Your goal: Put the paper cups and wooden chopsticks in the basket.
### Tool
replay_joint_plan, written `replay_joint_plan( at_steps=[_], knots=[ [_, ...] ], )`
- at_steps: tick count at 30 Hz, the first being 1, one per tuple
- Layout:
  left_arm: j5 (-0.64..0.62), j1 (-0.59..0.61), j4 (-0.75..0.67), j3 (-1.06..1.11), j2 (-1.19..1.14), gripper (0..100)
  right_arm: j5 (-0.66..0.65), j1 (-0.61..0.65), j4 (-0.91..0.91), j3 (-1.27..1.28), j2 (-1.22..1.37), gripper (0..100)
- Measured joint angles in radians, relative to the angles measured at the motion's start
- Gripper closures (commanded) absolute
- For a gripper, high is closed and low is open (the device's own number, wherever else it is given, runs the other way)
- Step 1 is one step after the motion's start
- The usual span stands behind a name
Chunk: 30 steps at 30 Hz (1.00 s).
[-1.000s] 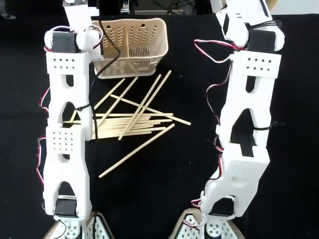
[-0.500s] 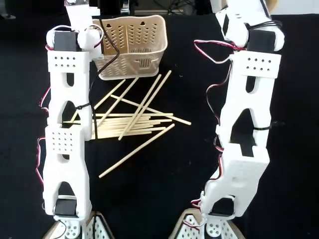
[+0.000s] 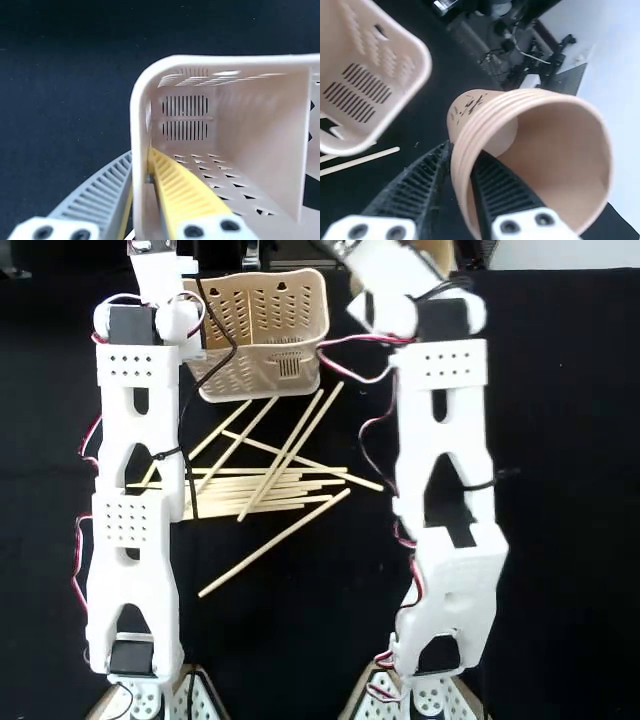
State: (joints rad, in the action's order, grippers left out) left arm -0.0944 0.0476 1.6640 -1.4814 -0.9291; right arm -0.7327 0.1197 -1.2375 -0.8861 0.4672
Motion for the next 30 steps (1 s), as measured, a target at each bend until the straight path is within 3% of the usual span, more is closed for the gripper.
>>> replay_joint_plan(
  at_steps=[7,14,30],
  knots=[
    [0.0,-0.002,-0.002,0.0,-0.014,97,0.071,0.038,0.015,0.0,0.0,98.6],
    [0.003,-0.029,0.021,0.0,-0.014,97,0.261,0.074,0.112,0.0,0.0,98.6],
    [0.002,-0.049,0.052,0.0,-0.012,97,0.288,0.114,0.114,-0.011,-0.06,98.6]
  ],
)
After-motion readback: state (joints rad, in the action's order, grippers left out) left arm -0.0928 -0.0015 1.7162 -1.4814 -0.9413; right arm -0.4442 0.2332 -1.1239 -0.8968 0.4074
